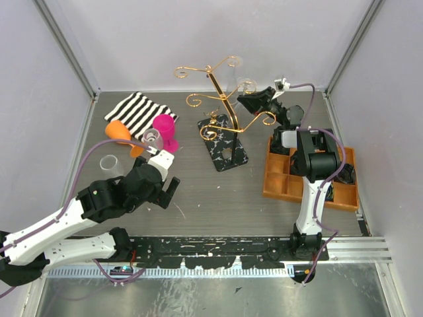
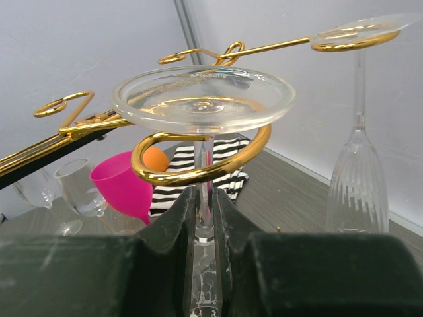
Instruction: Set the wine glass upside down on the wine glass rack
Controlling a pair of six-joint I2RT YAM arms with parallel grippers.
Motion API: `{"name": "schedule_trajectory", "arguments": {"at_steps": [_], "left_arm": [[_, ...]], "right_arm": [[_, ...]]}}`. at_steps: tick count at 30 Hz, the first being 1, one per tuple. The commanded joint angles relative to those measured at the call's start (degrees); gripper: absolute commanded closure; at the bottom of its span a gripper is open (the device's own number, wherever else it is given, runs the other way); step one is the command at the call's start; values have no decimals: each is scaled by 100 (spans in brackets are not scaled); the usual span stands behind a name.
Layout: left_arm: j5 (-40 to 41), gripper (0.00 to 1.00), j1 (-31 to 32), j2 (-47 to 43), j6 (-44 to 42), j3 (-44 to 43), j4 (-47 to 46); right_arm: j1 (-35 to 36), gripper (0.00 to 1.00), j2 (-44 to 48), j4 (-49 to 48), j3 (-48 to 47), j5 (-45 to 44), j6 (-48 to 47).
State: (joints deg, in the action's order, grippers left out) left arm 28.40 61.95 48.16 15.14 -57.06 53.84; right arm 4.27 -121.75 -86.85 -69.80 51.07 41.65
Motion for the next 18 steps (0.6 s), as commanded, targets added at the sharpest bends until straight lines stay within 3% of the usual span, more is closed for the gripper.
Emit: {"name": "schedule_trajectory", "arguments": {"at_steps": [1, 12, 18], "left_arm": [[16, 2, -25, -40, -17, 52, -135], [51, 2, -24, -53, 2, 52, -115], [39, 2, -20, -37, -10, 54, -123]], "right_arm": [[-23, 99, 93, -810, -194, -334, -262], [-70, 99, 468, -252, 182, -998, -1042], [-177, 99, 592, -418, 433, -1159, -1077]]}}
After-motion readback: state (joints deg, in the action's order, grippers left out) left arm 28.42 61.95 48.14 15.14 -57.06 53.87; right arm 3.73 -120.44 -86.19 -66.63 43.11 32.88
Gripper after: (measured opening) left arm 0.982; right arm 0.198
